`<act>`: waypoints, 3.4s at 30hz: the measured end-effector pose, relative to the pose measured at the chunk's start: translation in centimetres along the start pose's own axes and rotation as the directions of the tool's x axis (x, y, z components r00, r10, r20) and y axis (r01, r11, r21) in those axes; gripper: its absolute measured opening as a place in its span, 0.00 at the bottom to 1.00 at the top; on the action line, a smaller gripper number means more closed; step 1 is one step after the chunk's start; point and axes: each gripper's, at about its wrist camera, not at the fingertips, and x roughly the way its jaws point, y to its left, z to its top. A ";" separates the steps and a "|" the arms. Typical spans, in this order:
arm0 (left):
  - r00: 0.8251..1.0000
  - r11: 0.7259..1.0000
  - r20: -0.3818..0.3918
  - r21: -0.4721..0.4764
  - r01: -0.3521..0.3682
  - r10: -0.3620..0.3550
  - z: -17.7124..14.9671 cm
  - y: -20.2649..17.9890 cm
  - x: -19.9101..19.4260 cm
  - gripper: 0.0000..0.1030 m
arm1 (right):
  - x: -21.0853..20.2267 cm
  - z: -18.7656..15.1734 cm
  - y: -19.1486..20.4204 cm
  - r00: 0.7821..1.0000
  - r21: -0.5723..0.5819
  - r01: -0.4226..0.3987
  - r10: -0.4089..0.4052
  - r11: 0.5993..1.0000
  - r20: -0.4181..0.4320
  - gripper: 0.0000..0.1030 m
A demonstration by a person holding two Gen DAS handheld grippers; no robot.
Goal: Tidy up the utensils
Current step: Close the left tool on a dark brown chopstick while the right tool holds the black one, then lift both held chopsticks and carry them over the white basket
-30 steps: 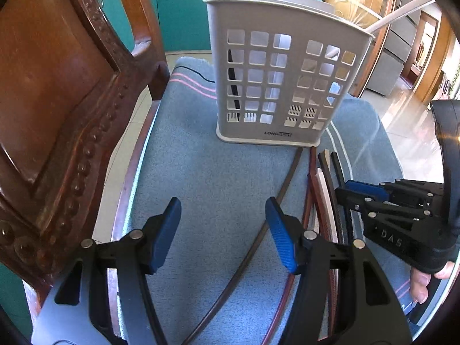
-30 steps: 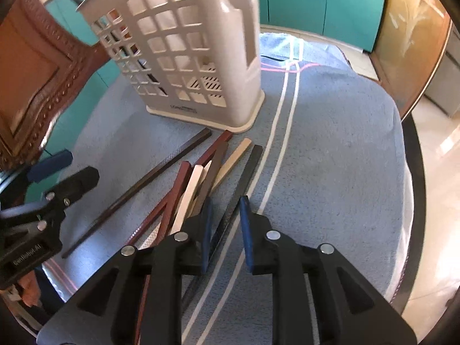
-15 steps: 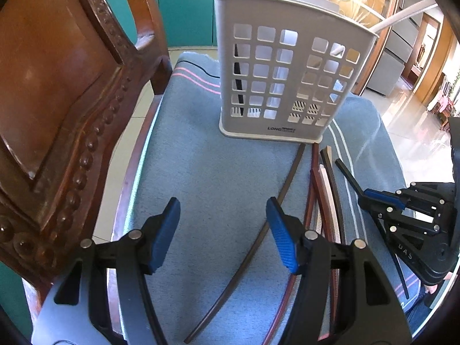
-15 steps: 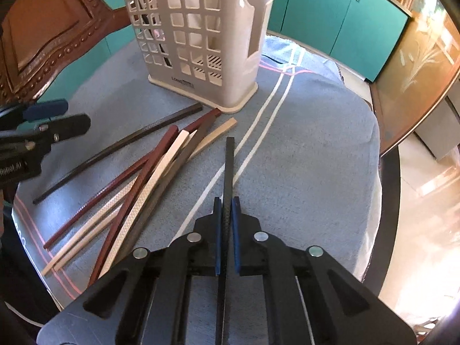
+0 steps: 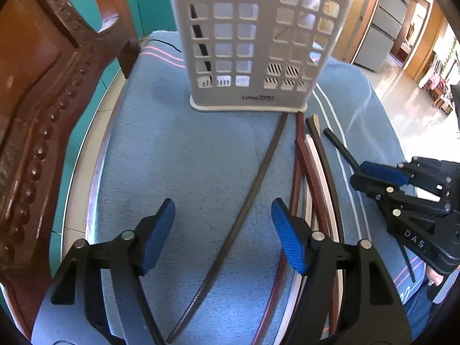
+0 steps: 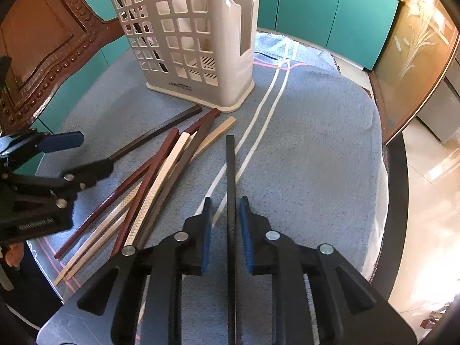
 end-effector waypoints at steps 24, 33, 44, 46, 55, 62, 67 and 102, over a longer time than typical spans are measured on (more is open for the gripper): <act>0.993 0.990 -0.018 -0.072 0.119 -0.120 -1.7 2.8 -0.1 0.14 | -0.3 0.0 -0.7 1.000 0.028 -0.008 0.008 1.000 0.001 0.24; 1.000 1.000 -0.020 -0.029 0.007 -0.007 2.0 1.6 2.6 0.36 | 0.4 1.2 -0.8 0.998 0.040 0.059 -0.059 0.997 0.013 0.29; 0.999 1.000 -0.044 0.028 -0.005 0.006 5.5 -0.4 4.6 0.25 | 1.2 1.5 -0.7 0.998 0.043 0.057 -0.058 0.997 0.017 0.35; 0.999 1.000 -0.039 0.029 0.003 -0.002 5.3 0.0 4.6 0.20 | 1.1 1.4 -0.9 0.998 0.055 0.066 -0.067 0.996 0.022 0.25; 1.000 1.000 -0.008 0.013 -0.014 0.014 3.1 0.4 2.7 0.07 | -0.5 1.4 -1.5 0.994 0.079 0.005 -0.013 0.997 0.110 0.06; 0.990 1.000 0.142 -0.018 -0.015 0.017 1.4 2.1 -3.4 0.07 | -6.9 1.3 -2.0 0.949 0.076 -0.019 -0.006 0.997 0.314 0.06; 0.958 0.999 0.287 -0.030 0.017 -0.007 0.0 2.9 -9.8 0.07 | -13.1 0.3 -2.2 0.871 0.046 -0.067 0.036 0.997 0.490 0.06; 0.703 0.976 0.709 -0.189 0.107 0.060 11.3 4.7 -18.6 0.07 | -16.6 9.8 -0.5 0.631 0.107 -0.087 -0.029 0.990 0.775 0.06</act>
